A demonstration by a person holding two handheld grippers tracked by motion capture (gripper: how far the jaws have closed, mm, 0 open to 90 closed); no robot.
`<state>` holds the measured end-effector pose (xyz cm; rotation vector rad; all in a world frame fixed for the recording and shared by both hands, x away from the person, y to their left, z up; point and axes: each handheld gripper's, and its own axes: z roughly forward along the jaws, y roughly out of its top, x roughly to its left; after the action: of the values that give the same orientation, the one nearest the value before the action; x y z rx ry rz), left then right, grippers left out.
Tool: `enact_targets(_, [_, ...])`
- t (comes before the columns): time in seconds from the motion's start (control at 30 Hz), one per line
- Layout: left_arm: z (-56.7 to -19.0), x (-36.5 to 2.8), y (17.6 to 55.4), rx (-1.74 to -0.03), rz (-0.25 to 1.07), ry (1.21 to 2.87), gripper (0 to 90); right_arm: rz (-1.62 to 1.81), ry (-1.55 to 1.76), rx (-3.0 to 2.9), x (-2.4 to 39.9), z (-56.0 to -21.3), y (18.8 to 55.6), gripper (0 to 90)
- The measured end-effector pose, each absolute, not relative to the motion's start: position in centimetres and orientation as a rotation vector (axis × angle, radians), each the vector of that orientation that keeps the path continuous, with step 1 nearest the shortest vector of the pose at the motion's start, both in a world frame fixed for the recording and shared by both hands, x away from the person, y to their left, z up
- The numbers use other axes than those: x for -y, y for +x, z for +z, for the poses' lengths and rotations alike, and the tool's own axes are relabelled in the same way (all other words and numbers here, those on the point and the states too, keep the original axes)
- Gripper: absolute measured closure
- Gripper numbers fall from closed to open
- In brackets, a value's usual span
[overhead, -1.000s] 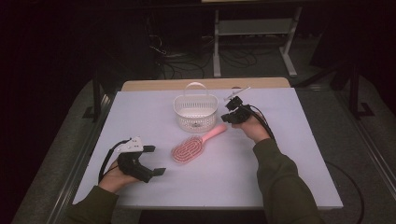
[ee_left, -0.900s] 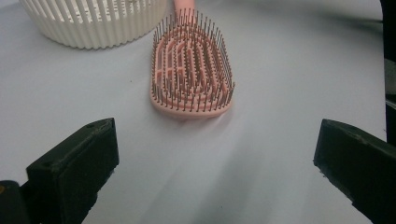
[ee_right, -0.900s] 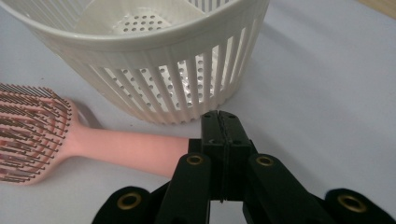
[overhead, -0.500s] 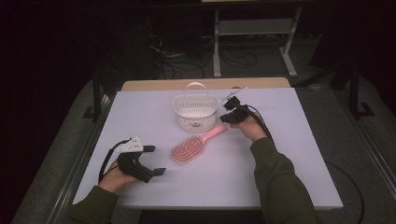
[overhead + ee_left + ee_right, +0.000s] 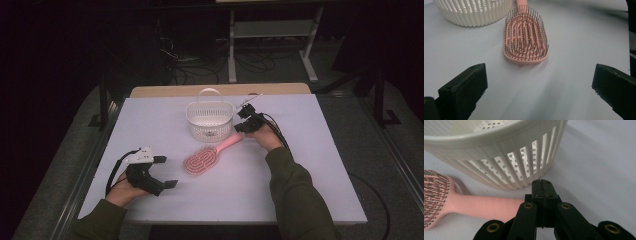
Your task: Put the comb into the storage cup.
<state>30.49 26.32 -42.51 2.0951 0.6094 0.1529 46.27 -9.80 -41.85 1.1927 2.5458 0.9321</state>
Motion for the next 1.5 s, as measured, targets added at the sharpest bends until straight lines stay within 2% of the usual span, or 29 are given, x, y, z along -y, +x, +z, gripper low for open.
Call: enact_targets(1.5, [-42.5,-26.3,30.4,-0.606,0.155,2.097,0.0,0.835,1.170,-2.646,10.6,-42.5,45.2,89.3])
